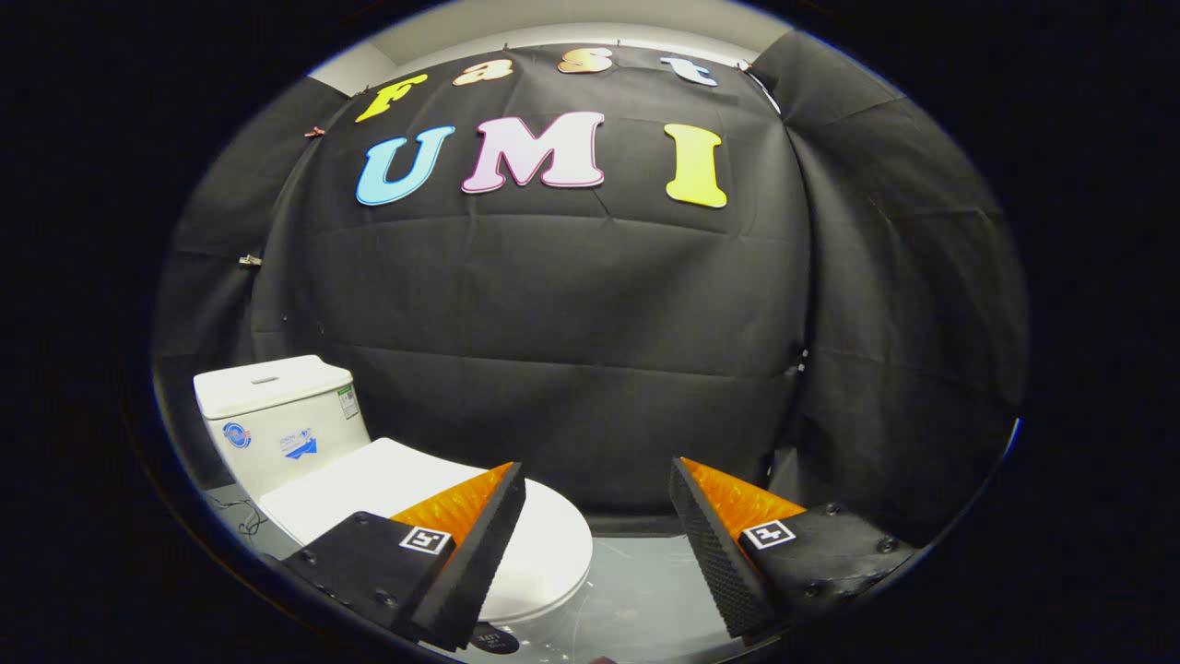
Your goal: Open the toilet lid.
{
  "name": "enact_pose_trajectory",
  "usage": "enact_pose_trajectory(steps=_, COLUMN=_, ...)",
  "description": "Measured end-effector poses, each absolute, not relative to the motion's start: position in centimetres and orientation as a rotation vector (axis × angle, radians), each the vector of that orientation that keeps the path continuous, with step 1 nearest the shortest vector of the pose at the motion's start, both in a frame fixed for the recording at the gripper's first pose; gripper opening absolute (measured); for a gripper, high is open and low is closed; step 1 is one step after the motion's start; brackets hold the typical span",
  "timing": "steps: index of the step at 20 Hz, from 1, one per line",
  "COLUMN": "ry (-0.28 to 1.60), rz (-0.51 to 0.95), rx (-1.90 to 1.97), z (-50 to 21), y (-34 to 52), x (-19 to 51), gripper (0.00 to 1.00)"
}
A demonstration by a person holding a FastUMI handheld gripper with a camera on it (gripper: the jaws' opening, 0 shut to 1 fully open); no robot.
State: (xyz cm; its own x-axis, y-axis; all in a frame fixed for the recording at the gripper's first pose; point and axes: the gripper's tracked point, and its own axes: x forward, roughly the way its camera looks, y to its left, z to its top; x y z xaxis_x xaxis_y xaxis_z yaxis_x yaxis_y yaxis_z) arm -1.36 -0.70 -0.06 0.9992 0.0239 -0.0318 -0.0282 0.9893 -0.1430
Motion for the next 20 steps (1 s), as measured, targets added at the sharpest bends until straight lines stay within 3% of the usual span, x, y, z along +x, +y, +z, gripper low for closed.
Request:
enact_pose_trajectory(steps=7, ry=0.025, rz=0.028, rx=-0.112, z=0.2, y=-0.3, x=-2.7, gripper=0.99)
enact_pose_trajectory(steps=20, ry=0.291, rz=-0.023, rx=0.135, z=-11.9, y=-3.8, x=-5.7, gripper=0.99)
